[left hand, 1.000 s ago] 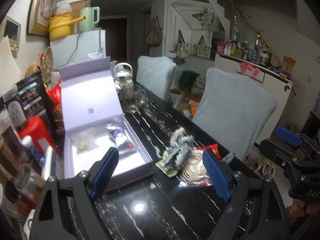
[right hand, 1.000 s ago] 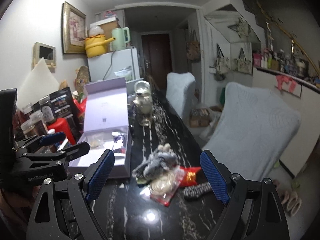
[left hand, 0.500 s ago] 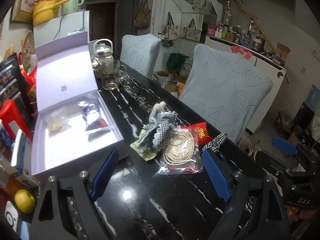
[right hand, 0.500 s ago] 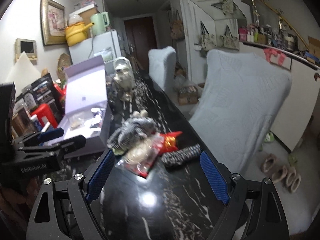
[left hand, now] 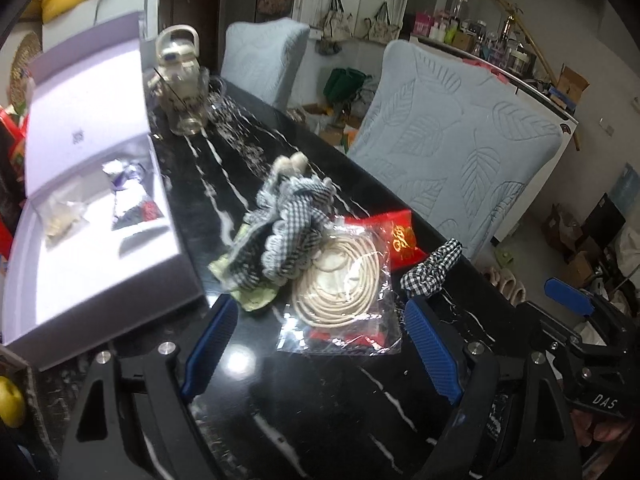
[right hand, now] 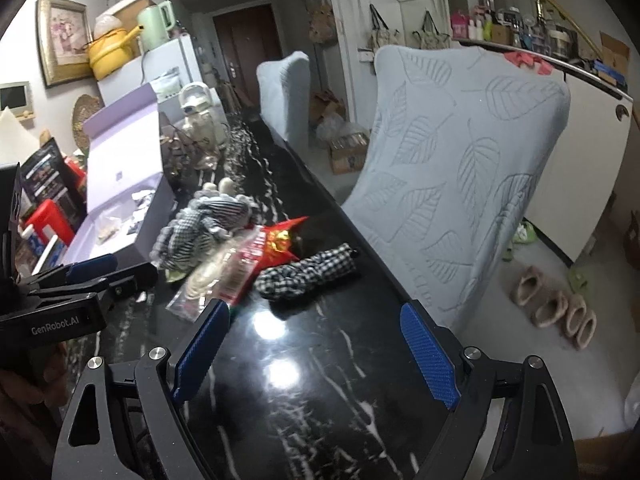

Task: Organize soft objects
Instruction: 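Lower the right tool onto the gingham scrunchie and close on it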

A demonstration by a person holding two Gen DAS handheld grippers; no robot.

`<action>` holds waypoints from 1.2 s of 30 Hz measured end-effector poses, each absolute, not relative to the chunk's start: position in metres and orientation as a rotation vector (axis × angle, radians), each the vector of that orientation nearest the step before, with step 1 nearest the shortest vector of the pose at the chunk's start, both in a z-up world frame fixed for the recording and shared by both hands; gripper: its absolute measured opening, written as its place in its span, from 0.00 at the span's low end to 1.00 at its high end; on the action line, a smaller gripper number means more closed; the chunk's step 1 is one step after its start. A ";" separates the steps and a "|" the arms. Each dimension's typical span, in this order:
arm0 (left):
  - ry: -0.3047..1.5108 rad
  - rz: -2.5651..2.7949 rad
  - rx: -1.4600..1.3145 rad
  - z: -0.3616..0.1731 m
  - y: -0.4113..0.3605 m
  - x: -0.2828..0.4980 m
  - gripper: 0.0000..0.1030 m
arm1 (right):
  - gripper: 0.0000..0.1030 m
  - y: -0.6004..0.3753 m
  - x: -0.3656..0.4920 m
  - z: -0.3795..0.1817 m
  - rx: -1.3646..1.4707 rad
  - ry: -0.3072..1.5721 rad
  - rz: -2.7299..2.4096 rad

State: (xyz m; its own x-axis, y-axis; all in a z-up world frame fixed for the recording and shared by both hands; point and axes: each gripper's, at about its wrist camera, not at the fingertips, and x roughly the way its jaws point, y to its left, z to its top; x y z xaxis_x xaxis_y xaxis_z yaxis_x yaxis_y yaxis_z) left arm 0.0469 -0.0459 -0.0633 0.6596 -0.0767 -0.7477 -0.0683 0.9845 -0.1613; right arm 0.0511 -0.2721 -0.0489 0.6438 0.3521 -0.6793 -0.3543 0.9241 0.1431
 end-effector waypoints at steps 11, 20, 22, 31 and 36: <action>0.934 -0.025 -0.169 -0.094 -0.061 0.087 0.84 | 0.86 -0.275 0.077 -0.065 -0.007 0.825 0.389; 0.996 -0.009 -0.157 -0.116 -0.062 0.112 0.84 | 0.86 -0.270 0.091 -0.076 -0.004 0.865 0.410; 0.994 -0.008 -0.158 -0.117 -0.061 0.113 0.84 | 0.86 -0.268 0.093 -0.077 0.000 0.871 0.414; 0.988 -0.053 -0.190 -0.117 -0.057 0.110 0.65 | 0.86 -0.266 0.097 -0.081 0.006 0.881 0.416; 0.985 -0.068 -0.184 -0.110 -0.059 0.099 0.61 | 0.86 -0.266 0.097 -0.081 0.008 0.883 0.418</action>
